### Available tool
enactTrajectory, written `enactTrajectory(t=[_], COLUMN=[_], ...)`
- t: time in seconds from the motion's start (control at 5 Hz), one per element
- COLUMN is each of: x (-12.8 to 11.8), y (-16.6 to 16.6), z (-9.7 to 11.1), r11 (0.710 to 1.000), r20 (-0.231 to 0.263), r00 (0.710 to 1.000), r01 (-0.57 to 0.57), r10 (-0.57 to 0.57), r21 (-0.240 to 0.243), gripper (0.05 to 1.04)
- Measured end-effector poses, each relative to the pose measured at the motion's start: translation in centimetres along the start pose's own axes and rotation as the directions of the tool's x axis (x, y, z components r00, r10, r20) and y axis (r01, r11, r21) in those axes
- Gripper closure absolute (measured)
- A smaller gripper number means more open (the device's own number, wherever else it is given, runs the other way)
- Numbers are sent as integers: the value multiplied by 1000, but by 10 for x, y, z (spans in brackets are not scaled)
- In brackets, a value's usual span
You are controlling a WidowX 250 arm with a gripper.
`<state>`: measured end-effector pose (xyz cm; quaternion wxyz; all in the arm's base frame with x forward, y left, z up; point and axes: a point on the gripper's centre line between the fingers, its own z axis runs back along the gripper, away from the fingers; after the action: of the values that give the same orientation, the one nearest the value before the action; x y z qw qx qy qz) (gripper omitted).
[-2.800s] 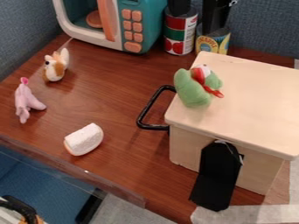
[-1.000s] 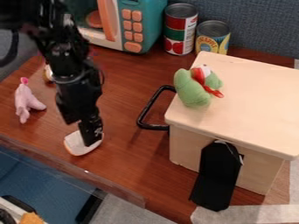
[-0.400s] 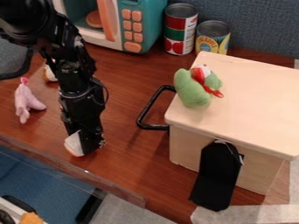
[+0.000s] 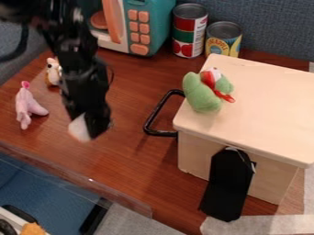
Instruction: Move the white thing to the upper side of the table
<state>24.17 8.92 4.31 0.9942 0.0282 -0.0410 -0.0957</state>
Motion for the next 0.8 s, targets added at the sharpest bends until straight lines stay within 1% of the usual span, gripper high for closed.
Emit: enactTrajectory(t=[0.2,0.4,0.6,0.8], x=[32,69,109,140], y=[11,20,17,12], z=[11,7,-7,-27], r11=[981,965,955,956], r20=[60,91,87,73], r00=[979,961,952,953], r01=[-192,-259,-296,-294], r10=[193,262,295,295], r21=[-10,-37,6,-21], gripper=[567,567,567,567])
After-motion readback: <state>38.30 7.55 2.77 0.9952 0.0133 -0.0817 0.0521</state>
